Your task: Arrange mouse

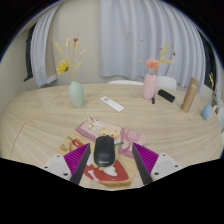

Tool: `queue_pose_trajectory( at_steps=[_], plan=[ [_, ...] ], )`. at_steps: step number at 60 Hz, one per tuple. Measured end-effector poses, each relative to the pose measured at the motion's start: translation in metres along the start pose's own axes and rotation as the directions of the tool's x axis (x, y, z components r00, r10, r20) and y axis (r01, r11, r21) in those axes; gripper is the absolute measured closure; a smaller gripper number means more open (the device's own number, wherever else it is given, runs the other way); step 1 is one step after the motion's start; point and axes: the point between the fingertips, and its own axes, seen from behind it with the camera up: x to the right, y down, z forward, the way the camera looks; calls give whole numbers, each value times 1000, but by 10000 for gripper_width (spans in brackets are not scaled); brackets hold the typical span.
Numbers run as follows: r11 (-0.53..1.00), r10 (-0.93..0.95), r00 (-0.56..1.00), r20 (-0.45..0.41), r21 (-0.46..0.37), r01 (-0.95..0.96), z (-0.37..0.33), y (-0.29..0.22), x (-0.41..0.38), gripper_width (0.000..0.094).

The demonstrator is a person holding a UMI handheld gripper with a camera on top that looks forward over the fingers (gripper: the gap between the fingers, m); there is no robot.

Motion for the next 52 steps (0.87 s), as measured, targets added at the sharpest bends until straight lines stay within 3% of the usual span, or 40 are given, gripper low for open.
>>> queue_pose_trajectory(
  at_steps=[10,24,35,52],
  plan=[
    [1000,20,1000,7,-5,-20,-104,9,45,79],
    [998,16,999,-42,-62,-19,-217,85,112,68],
    [996,32,995,-89,-81,-39,-248,119,151,71],
    [999,23,991,-136,-41,-28,-249,113,181,70]
  ],
)
